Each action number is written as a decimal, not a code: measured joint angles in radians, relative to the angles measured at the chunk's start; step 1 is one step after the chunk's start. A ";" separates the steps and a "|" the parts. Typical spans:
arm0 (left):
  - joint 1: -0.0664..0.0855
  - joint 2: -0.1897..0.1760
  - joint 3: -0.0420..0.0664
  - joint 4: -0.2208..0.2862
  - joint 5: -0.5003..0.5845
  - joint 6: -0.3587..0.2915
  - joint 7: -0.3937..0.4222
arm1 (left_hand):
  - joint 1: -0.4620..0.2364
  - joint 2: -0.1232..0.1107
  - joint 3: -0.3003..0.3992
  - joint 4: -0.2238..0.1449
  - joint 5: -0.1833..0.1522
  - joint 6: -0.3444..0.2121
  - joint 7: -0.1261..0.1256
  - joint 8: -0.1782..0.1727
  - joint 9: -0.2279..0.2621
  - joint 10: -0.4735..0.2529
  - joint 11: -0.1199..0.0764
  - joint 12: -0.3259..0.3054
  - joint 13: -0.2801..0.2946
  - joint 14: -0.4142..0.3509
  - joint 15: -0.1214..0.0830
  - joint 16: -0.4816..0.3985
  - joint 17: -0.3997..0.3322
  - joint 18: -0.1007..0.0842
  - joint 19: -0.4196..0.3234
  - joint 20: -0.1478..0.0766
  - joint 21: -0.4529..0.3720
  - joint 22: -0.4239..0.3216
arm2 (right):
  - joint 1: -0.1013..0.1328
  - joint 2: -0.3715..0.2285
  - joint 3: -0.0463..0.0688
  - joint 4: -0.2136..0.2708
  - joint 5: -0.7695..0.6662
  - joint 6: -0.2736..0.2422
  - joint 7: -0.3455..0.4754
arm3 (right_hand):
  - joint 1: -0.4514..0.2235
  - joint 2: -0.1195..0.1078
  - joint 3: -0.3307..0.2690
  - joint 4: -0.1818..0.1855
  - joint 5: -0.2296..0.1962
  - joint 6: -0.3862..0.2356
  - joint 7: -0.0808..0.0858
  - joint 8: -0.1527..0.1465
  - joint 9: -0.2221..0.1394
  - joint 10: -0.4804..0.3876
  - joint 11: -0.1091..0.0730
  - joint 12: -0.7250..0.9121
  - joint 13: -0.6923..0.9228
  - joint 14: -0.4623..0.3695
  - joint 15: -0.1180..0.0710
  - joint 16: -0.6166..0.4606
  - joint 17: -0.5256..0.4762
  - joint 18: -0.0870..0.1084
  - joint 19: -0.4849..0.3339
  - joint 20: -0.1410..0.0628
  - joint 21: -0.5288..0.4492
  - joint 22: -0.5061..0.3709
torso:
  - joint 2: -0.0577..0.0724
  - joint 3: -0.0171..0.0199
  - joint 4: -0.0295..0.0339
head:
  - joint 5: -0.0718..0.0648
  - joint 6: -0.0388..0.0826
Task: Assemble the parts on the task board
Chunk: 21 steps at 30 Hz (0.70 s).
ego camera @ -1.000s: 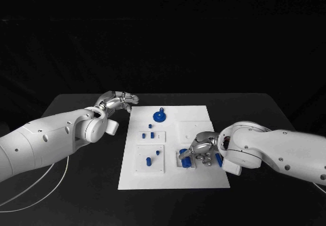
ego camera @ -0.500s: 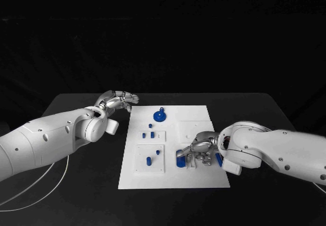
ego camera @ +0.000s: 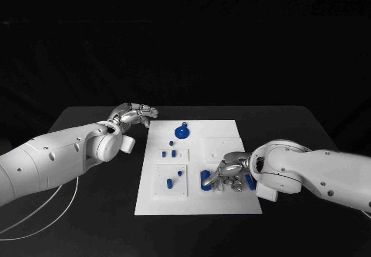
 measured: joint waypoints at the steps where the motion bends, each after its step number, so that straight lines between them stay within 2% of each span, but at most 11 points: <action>1: 0.000 0.000 0.000 0.000 0.000 0.000 0.000 | 0.000 0.000 0.000 0.000 0.000 0.000 0.000 0.000 0.000 0.000 0.000 0.000 0.000 0.000 0.000 0.000 0.000 0.000 0.000 0.000 0.000 0.000 | 0.000 -0.001 0.000 0.001 0.002 0.006 0.004 | 0.005 -0.005 0.000 0.000 0.000 0.000 0.000 0.000 0.000 0.000 0.000 0.000 0.000 0.000 0.000 -0.002 0.000 0.000 0.000 0.000 0.000 0.000 | 0.000 0.0000 -0.0001 | 0.000 0.000; 5: 0.000 0.000 0.000 0.000 0.000 0.000 0.000 | 0.000 0.000 0.000 0.000 0.000 0.000 0.000 0.000 0.000 0.000 0.000 0.000 0.000 0.000 0.000 0.000 0.000 0.000 0.000 0.000 0.000 0.000 | 0.000 -0.006 0.000 0.003 0.006 0.019 0.014 | 0.022 -0.008 -0.003 -0.003 0.000 0.000 0.000 0.000 0.000 0.000 0.000 0.000 0.001 0.000 0.000 -0.004 0.000 0.000 0.000 0.000 0.000 0.000 | 0.000 0.0000 -0.0002 | -0.001 0.001; 14: 0.000 0.001 0.000 -0.001 0.000 0.000 0.000 | 0.000 0.000 0.000 0.000 0.000 0.000 0.000 0.000 0.000 0.000 0.000 0.000 0.000 0.000 0.000 0.000 0.000 0.000 0.004 -0.001 0.000 0.000 | 0.000 -0.008 0.000 0.005 0.010 0.036 0.022 | 0.039 0.005 -0.003 -0.002 0.000 0.000 0.000 0.000 0.001 0.000 0.000 0.000 0.001 0.000 0.000 -0.004 0.000 0.000 0.003 0.004 0.000 0.000 | 0.000 0.0000 -0.0002 | -0.002 0.002; 16: 0.000 0.001 0.000 -0.001 0.000 0.000 0.000 | 0.000 0.000 0.000 0.000 0.000 0.000 0.000 0.000 0.000 -0.001 -0.002 0.000 0.000 0.000 0.000 0.000 0.000 0.000 0.004 -0.001 0.000 0.000 | 0.000 -0.008 0.000 0.004 0.010 0.037 0.022 | 0.047 0.013 -0.004 -0.001 0.000 0.000 0.000 0.000 0.001 0.004 -0.004 0.000 0.001 0.001 -0.001 -0.004 0.000 0.000 0.004 0.005 0.000 0.000 | 0.000 0.0000 -0.0002 | -0.002 0.001; 18: 0.000 0.001 0.000 -0.001 0.000 0.000 0.000 | 0.000 0.000 0.000 0.000 0.000 0.000 0.000 0.000 0.000 -0.001 -0.002 0.000 0.000 0.000 0.000 0.000 0.001 0.000 0.004 -0.001 0.000 0.000 | 0.000 -0.007 0.000 0.003 0.010 0.038 0.022 | 0.050 0.034 0.001 0.004 0.000 0.001 0.000 0.000 0.001 0.004 -0.004 -0.004 0.001 0.004 -0.003 -0.004 0.001 0.000 0.007 0.007 0.000 0.000 | 0.000 0.0000 -0.0002 | -0.002 0.000; 21: 0.000 0.001 0.000 -0.001 0.000 0.000 0.000 | 0.000 0.000 0.000 0.000 0.000 0.000 0.000 0.000 0.000 -0.001 -0.002 0.000 0.001 0.000 0.000 0.000 0.001 0.000 0.004 -0.001 -0.004 0.000 | 0.000 -0.006 0.000 0.002 0.010 0.041 0.022 | 0.039 0.072 0.043 0.047 0.000 0.006 0.003 0.000 0.001 0.008 -0.001 -0.004 0.001 0.004 -0.003 -0.004 0.001 0.000 0.010 0.011 -0.005 -0.001 | 0.000 -0.0003 -0.0002 | -0.001 0.000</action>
